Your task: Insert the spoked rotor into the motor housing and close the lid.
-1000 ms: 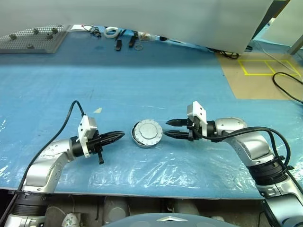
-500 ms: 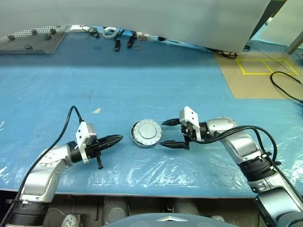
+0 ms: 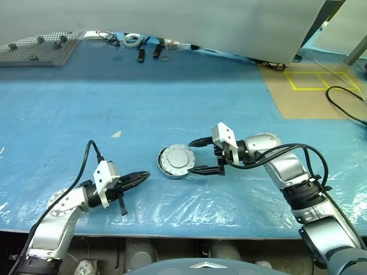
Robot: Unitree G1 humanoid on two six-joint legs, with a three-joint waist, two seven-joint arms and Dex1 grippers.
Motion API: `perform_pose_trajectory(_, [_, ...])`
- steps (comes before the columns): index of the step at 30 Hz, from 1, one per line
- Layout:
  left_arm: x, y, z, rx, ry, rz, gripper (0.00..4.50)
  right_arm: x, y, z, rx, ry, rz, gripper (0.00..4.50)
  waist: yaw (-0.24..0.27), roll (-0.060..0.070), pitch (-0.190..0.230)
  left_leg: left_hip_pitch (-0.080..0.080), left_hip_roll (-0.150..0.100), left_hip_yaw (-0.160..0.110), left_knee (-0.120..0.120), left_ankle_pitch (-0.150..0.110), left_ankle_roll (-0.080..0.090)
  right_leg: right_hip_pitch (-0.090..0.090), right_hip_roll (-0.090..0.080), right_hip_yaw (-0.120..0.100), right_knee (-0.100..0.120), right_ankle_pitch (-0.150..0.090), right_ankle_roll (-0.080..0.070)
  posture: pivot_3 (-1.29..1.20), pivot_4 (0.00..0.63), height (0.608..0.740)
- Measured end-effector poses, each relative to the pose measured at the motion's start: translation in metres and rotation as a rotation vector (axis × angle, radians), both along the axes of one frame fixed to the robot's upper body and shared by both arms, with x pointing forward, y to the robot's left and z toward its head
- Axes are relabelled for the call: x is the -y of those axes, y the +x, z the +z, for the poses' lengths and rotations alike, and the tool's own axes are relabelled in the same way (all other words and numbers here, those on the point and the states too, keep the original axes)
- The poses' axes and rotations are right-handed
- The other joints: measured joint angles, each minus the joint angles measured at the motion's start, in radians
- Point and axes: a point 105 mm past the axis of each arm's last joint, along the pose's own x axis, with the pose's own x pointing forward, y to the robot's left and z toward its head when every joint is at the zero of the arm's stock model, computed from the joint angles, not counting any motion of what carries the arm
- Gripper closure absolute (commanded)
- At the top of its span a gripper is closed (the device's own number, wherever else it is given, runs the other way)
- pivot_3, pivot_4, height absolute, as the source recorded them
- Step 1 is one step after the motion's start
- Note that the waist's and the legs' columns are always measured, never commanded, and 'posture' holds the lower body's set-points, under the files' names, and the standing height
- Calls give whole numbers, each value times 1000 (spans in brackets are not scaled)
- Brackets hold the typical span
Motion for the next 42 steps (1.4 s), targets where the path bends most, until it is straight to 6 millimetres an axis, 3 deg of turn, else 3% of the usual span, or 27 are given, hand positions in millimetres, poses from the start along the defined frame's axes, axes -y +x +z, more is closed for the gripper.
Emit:
perform_pose_trajectory(7, [-9, 2, 0, 0, -32, 81, 4500, -10, 8, 7, 17, 32, 2, 14, -7, 0, 0, 1, 0, 0, 1, 0, 0, 0, 0, 0, 2, 0, 0, 0, 150, 740])
perform_pose_trajectory(14, [-10, 3, 1, 0, -34, 91, 4500, -18, 13, -11, -35, 24, -7, 14, -14, 0, 0, 1, 0, 0, 2, 0, 0, -1, 0, 0, 3, -1, -1, 0, 150, 740])
perform_pose_trajectory(22, [-8, 4, 3, 6, -34, 90, 4500, -32, 15, -12, -18, 16, 31, 14, -18, 0, 0, 1, 0, 0, 2, 0, 0, -1, 0, 0, 3, -1, -1, 0, 150, 740])
perform_pose_trajectory(26, [-9, 3, 2, -2, -23, 85, 4500, -31, 14, -22, -43, -20, 40, 14, -17, 0, 0, 1, 0, 0, 2, 0, 0, -2, 0, 0, 3, -1, -1, 0, 150, 740])
perform_pose_trajectory(37, [-9, 2, 1, -6, -23, 82, 4500, -31, 15, -26, -10, -36, 48, 14, -18, 0, 0, 2, 0, 0, 2, 0, 0, -2, 0, 0, 5, -1, -2, 0, 150, 740])
perform_pose_trajectory(42, [-6, -1, -3, -19, -54, 103, 4500, -32, 17, -27, 1, -31, 42, 1290, -18, 0, 0, 2, 0, 1, 2, 0, 0, -1, 0, 0, 5, -1, -2, 0, 150, 740])
